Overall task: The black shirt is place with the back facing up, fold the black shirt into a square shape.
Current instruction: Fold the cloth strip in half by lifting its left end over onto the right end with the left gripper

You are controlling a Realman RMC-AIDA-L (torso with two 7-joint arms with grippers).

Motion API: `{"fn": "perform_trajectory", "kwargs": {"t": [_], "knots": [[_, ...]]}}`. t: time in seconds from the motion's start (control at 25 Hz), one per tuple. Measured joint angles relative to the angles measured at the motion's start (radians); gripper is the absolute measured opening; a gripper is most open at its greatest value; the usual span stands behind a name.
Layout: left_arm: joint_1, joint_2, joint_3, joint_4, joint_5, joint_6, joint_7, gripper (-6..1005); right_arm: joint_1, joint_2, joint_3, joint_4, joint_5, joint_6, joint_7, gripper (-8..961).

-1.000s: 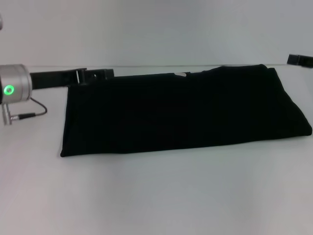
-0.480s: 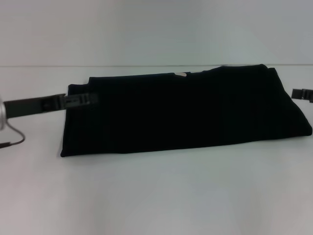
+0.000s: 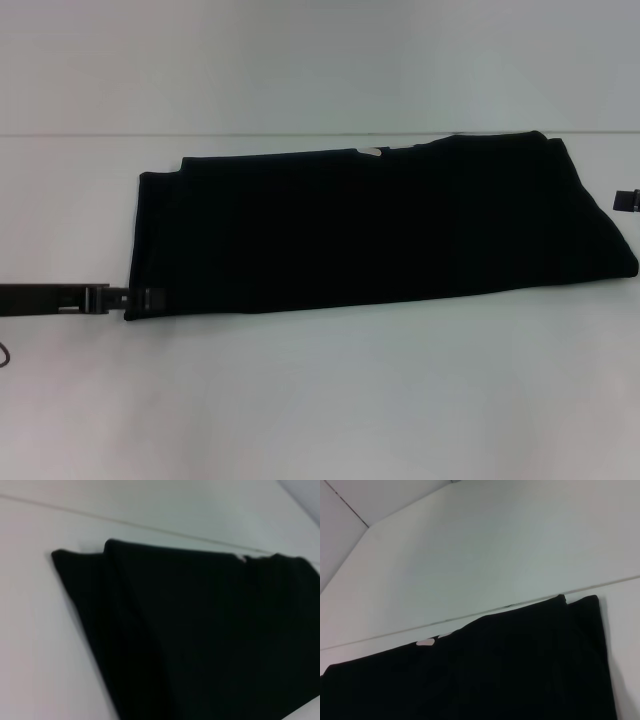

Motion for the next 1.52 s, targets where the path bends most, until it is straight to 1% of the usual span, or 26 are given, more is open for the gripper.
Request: {"fn": "perform_trajectory", "kwargs": {"t": [0.24,0.64,1.0,1.16,1.32,1.52], "knots": [[-0.006,-0.001,0.006,-0.027,0.012,-0.048,0.012,880,0.007,-0.001,-0.003,0.0,-0.001,0.006,0.011,887],[-0.025,-0.001,0.065,-0.068,0.039,-0.147,0.011,877,0.012,-0.003,-0.004,0.0,0.001,0.003,0.014,888],[-0.032,-0.001,0.102,-0.068,0.04,-0.136,0.017,875,0.011,-0.005,0.0,0.0,0.0,0.005,0.015,887],[-0.037,-0.001,0.119,-0.068,0.041,-0.134,0.021,852,0.01,-0.005,0.0,0.0,0.001,0.006,0.015,887],[-0.041,0.002,0.111,-0.065,0.042,-0.137,0.016,829,0.009,-0.006,0.0,0.0,0.003,0.007,0.015,887],[-0.046,0.003,0.115,-0.064,0.058,-0.141,0.013,661,0.008,-0.007,0.0,0.0,0.004,0.008,0.015,888]]}}
